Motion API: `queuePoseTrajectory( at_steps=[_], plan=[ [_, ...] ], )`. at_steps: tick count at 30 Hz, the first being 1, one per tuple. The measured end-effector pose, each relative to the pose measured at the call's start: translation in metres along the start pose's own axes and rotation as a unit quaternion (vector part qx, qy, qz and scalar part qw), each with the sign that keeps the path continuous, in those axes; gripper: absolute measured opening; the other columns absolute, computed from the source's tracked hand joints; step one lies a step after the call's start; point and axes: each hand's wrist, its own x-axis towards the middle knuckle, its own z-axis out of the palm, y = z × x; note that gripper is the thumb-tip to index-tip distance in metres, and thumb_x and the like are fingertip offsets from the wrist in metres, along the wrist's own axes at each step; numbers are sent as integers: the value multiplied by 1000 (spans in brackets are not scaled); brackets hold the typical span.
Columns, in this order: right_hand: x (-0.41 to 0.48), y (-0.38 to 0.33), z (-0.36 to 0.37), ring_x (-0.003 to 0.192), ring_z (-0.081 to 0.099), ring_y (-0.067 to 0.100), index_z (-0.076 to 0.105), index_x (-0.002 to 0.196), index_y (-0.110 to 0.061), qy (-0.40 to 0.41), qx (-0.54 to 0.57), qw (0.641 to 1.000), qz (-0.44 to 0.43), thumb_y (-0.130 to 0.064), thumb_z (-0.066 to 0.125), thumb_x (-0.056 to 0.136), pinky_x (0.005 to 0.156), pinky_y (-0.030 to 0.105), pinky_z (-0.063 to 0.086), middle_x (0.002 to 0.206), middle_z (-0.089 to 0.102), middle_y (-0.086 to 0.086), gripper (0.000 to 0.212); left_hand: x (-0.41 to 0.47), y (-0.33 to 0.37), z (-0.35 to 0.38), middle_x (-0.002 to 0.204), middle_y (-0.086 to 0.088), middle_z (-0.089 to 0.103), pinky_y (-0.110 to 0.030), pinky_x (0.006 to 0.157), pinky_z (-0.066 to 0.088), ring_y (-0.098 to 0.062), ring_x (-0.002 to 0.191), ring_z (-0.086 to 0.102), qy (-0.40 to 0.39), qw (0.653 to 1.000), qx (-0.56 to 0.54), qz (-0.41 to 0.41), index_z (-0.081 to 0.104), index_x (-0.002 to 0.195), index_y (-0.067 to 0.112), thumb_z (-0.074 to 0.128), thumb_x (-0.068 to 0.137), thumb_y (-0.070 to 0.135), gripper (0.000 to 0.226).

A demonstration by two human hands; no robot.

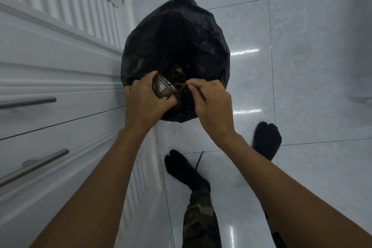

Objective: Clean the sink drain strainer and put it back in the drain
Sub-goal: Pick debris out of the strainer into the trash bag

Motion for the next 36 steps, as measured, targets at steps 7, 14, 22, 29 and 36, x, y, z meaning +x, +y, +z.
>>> queuePoseTrajectory(
  at_steps=[7, 14, 22, 29, 36],
  plan=[
    [-7, -5, 5, 89, 65, 15, 73, 116, -12, -48, 20, 999, -16, -18, 64, 98, 85, 30, 57, 101, 73, 5, 21, -5, -10, 2, 124, -9, 63, -49, 104, 42, -28, 112, 53, 4, 1000, 18, 5, 51, 142, 17, 81, 76, 50, 80],
    [1, -6, -3, 86, 64, 12, 72, 119, -15, 25, -8, 999, 30, -24, 59, 102, 82, 23, 56, 99, 74, 0, 23, -5, -9, 1, 127, -4, 63, -51, 107, 46, -24, 115, 59, 6, 1000, -16, -4, 47, 142, 19, 83, 72, 45, 82],
    [3, -27, -33, 91, 65, 11, 72, 120, -25, -19, -79, 996, 22, -37, 59, 101, 80, 22, 56, 105, 75, -4, 27, -24, 11, 0, 135, -6, 53, -30, 94, 49, -24, 120, 55, 37, 998, -47, -7, 44, 145, 14, 89, 73, 32, 87],
    [23, -78, -89, 89, 64, 8, 72, 118, -30, -3, -134, 991, -11, -41, 55, 102, 69, 7, 39, 103, 75, -9, 26, -45, 66, -46, 133, -6, 55, -36, 93, 55, -24, 117, 57, 106, 991, -75, 0, 47, 144, 12, 88, 73, 30, 85],
    [19, -162, -188, 83, 63, 7, 71, 114, -34, 20, -154, 987, -44, -42, 56, 101, 62, 20, 51, 94, 73, -13, 21, -86, 149, -135, 135, 4, 54, -37, 94, 55, -21, 119, 56, 151, 982, -113, -29, 43, 144, 25, 86, 73, 39, 84]
  ],
)
